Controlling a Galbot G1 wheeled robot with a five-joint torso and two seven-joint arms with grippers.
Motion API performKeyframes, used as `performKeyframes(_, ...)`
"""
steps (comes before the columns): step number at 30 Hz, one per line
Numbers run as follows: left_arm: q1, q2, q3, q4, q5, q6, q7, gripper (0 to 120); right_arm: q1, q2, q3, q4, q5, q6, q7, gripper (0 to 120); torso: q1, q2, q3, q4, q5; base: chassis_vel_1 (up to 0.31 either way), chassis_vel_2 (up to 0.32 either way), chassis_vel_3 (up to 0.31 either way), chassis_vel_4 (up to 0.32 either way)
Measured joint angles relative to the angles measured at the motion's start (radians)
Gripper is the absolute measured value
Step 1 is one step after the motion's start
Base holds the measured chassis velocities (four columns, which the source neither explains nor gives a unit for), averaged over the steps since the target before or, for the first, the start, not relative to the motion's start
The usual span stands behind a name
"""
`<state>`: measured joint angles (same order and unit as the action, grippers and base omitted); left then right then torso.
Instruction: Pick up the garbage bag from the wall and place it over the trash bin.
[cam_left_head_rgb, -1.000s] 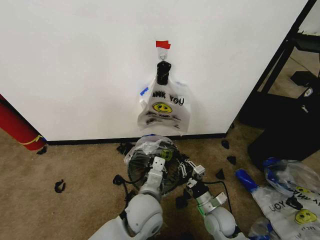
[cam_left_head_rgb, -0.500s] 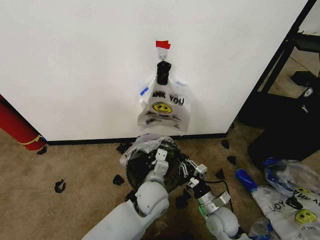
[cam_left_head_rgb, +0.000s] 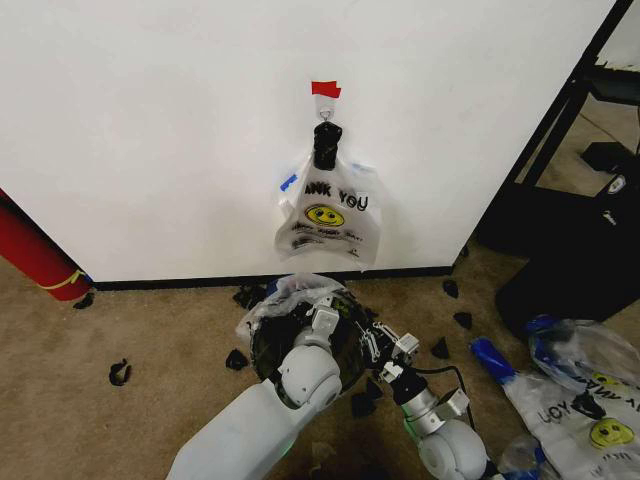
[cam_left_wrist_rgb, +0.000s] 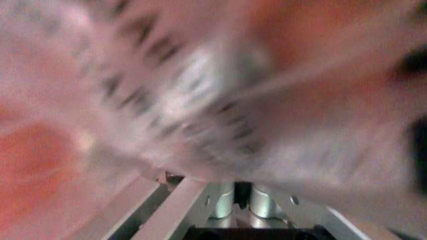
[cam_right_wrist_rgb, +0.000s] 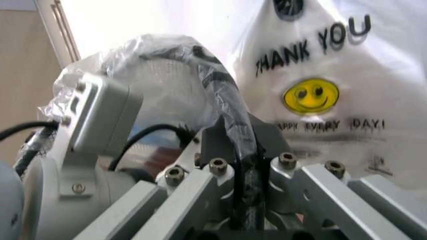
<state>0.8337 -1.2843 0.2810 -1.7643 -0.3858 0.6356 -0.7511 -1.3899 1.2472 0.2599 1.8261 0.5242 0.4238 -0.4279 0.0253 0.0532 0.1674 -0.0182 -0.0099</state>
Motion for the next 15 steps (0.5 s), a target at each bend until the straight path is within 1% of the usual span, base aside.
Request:
performKeyframes(1,0.008,0.002,-0.001,-0.011,0.0,-0.001,0.003,0,0.001,-0.001,0.005,0.0,-0.003,0.002,-0.003,1,0.0,0.0,0.0,0.0,0.0,0.0,0.0,0.0,0.0)
performKeyframes(4,0.069,0.004,-0.003,-0.096,0.014,-0.006,0.022,0,0.009,-0.002,0.019,-0.014,-0.014,0.021,-0.012,1,0.0,0.0,0.0,0.0001,-0.0001,0.0,0.0,0.0,0.0)
performKeyframes(7,0.14,-0.001,-0.011,-0.166,0.063,-0.02,0.058,0,0.018,-0.003,0.024,-0.036,-0.022,0.04,-0.02,1,0.0,0.0,0.0,0.0001,-0.0001,0.0,0.0,0.0,0.0)
performKeyframes(8,0.14,-0.001,-0.011,-0.166,0.063,-0.02,0.058,0,0.018,-0.003,0.024,-0.036,-0.022,0.04,-0.02,1,0.0,0.0,0.0,0.0001,-0.0001,0.0,0.0,0.0,0.0)
performKeyframes(11,0.195,-0.003,-0.014,-0.206,0.126,-0.043,0.093,0,0.031,-0.001,0.027,-0.061,-0.039,0.057,-0.032,1,0.0,0.0,0.0,0.0002,-0.0001,0.0,0.0,0.0,0.0)
performKeyframes(13,0.222,0.003,-0.013,-0.236,0.14,-0.045,0.108,0,0.043,0.001,0.027,-0.08,-0.061,0.067,-0.034,1,0.0,0.0,0.0,0.0001,-0.0001,0.0,0.0,0.0,0.0)
performKeyframes(15,0.229,0.007,-0.012,-0.247,0.141,-0.042,0.112,0,0.049,0.003,0.027,-0.088,-0.072,0.071,-0.034,1,0.0,0.0,0.0,0.0001,-0.0001,0.0,0.0,0.0,0.0)
